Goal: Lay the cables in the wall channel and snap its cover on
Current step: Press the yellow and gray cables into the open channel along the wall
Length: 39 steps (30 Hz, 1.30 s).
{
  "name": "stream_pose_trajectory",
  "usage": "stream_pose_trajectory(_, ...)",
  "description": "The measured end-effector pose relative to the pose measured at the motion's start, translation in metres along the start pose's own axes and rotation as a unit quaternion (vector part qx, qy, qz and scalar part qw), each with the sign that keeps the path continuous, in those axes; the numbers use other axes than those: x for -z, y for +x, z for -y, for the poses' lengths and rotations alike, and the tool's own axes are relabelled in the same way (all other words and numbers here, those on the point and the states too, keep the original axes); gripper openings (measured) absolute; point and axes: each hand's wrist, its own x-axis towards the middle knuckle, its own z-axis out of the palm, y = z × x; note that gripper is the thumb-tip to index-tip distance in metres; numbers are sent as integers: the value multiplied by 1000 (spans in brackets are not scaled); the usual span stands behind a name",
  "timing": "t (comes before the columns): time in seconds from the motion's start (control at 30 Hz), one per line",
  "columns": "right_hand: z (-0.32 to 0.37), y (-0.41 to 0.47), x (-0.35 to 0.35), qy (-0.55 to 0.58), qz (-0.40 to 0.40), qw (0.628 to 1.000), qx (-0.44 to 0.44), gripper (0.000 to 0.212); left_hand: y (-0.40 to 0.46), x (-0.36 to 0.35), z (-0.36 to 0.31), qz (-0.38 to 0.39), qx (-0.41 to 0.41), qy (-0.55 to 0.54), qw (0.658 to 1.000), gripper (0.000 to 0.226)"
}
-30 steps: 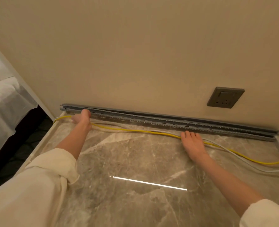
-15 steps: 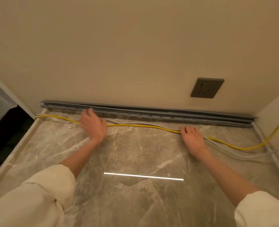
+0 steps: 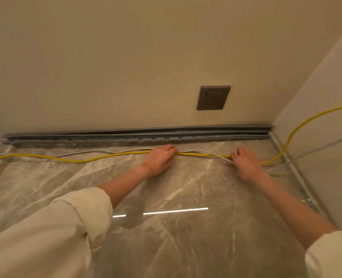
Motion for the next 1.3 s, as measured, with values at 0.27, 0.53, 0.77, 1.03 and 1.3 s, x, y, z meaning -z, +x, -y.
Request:
stream_pose_trajectory(0.27, -20, 15, 13, 280, 128, 949, -72, 50, 39, -3, -18, 64, -7, 0, 998, 32)
stream_pose_trajectory(0.53, -15, 17, 11, 361, 95, 924, -88, 24, 39, -9, -18, 38, 12, 14, 999, 26)
stream_pose_trajectory(0.77, -25, 29, 6, 342, 100, 932, -59, 20, 29, -16, -7, 15, 60, 12, 998, 24)
stream_pose_trajectory(1.03, -12, 41, 15, 189, 93, 977, 17, 15, 12, -15, 22, 15, 69, 42, 997, 27)
stream_pose_trajectory(1.3, 2, 44, 19, 105, 14, 994, 34, 15, 8, -15, 20, 1, 77, 37, 996, 25)
